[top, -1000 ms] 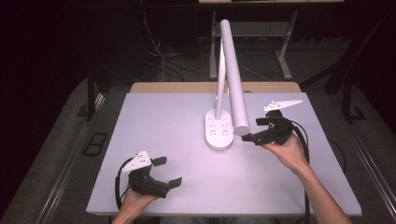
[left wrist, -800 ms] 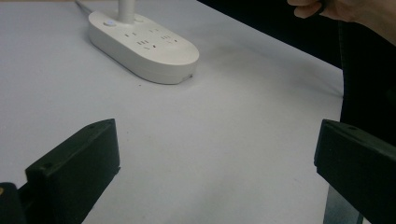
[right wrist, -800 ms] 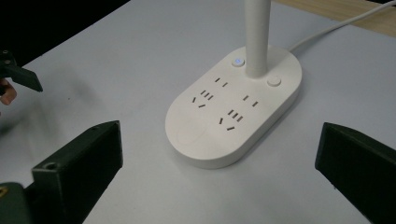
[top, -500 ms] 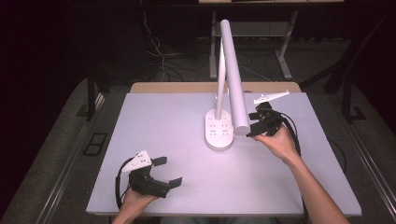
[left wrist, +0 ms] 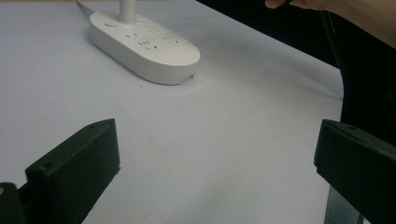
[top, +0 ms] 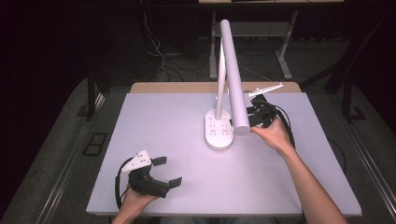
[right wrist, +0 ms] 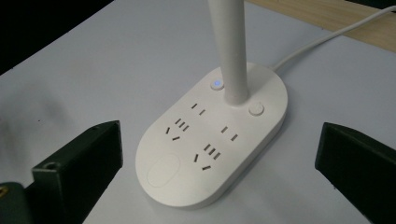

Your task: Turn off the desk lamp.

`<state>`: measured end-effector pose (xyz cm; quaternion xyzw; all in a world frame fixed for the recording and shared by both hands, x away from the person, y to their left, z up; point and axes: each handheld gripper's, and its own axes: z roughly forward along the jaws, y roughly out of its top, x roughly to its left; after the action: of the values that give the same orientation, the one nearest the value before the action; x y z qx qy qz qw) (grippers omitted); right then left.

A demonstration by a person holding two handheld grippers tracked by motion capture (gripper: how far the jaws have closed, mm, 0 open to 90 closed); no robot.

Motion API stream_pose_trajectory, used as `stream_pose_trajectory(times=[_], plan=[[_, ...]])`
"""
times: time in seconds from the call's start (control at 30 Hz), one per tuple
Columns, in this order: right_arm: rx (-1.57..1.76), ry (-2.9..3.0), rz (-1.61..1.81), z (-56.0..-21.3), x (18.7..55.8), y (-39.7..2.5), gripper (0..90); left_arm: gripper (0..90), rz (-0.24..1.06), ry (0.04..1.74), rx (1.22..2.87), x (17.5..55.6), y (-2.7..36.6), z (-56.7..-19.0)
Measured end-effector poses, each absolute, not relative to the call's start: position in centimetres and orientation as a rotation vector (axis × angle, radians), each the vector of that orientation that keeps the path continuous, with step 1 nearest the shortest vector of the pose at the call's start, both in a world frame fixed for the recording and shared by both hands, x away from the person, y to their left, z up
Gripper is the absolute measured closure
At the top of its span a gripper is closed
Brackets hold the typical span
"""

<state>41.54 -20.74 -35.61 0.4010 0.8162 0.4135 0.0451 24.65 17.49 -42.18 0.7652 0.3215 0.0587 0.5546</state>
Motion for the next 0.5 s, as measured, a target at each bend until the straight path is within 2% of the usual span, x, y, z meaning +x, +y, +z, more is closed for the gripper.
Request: stream_pose_trajectory(times=[0.07, 0.1, 0.23, 0.3, 0.5], plan=[[1.226, 2.497, 1.269, -35.7, 42.0, -20.7, 0.8, 0.0, 0.139, 0.76, 1.808, 24.7, 17.5, -42.2], [1.216, 2.496, 1.284, -35.7, 42.4, -20.7, 7.2, 0.0, 0.139, 0.76, 1.807, 24.7, 17.5, -42.2], [1.228, 2.486, 1.287, -36.0, 43.1, -20.7, 7.8, 0.0, 0.138, 0.759, 1.809, 24.7, 17.5, -42.2], [1.217, 2.491, 1.291, -36.1, 43.6, -20.6, 15.9, 0.0, 0.137, 0.76, 1.809, 24.7, 17.5, -42.2], [1.241, 2.472, 1.296, -36.3, 44.9, -20.4, 23.7, 0.0, 0.138, 0.758, 1.809, 24.7, 17.5, -42.2]])
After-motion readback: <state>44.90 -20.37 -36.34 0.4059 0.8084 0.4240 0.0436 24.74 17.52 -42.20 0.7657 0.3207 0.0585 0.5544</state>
